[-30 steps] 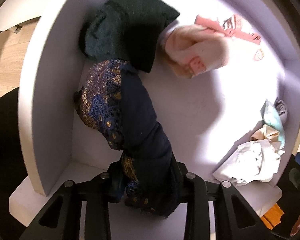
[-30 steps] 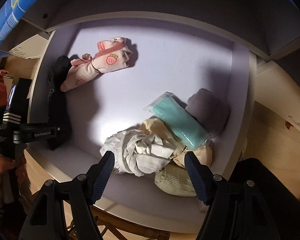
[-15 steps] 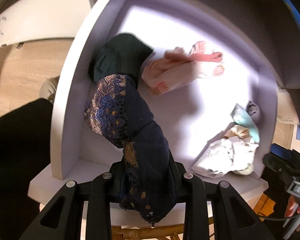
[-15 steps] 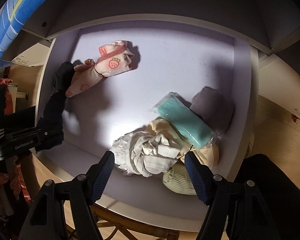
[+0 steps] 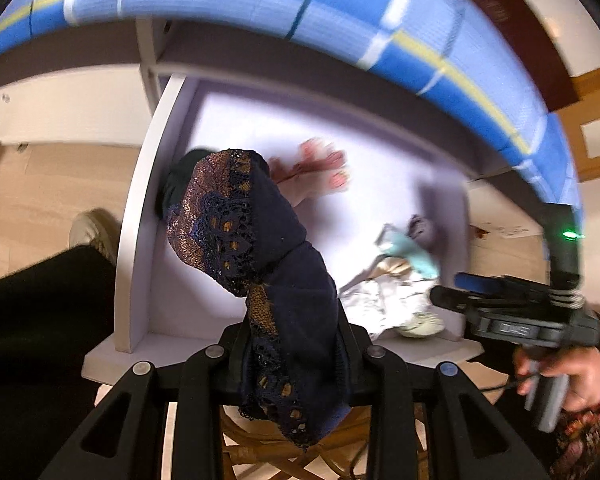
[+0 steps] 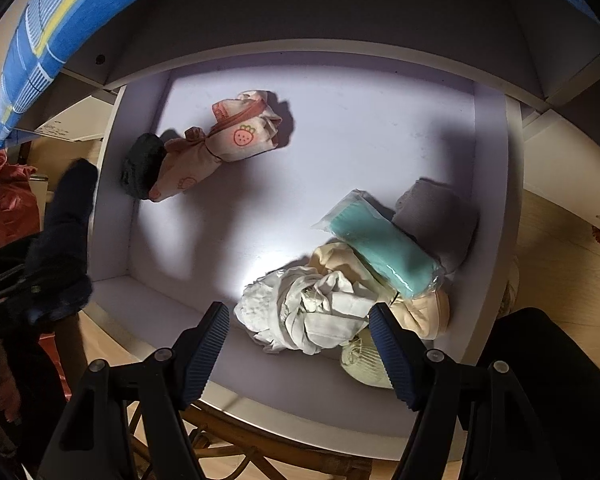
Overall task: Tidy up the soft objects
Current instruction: 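Lift the navy lace garment with the left gripper and carry it into the gold box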
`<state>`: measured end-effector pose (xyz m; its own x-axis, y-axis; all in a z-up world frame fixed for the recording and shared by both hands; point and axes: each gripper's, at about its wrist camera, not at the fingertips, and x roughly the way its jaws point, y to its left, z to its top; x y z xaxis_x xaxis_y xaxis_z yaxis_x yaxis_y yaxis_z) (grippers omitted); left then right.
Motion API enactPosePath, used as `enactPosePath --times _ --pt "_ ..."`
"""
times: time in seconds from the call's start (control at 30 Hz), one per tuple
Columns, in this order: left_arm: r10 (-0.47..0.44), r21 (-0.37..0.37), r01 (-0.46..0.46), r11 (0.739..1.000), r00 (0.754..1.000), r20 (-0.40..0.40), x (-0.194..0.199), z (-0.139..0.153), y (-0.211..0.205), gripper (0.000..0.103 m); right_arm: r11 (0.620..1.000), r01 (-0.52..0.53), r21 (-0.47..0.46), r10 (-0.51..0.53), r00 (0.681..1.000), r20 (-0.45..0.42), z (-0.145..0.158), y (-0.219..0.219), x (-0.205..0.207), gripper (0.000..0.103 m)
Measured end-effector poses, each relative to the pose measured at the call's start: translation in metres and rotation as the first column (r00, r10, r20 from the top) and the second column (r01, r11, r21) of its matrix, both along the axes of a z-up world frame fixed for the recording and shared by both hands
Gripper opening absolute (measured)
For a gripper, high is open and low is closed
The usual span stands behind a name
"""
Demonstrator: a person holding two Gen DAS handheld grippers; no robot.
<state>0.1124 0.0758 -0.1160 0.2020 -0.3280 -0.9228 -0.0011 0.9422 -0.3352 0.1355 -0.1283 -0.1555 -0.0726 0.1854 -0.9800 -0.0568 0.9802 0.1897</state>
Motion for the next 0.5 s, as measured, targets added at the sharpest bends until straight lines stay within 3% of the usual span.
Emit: enactPosePath --times 0.23,0.5 --pt "-0.09 -0.028 0.095 0.995 0.986 0.144 -0.004 0.062 -0.014 0.031 1.0 -0.001 0.014 0.001 1.0 -0.008 0.0 0.002 -0.001 0.073" --pt "-0.18 -0.03 0.2 0.979 0.931 0.317 0.013 0.152 -0.039 0.031 0.999 0.001 0.04 -0.001 1.0 -0.013 0.001 0.003 -0.003 0.074"
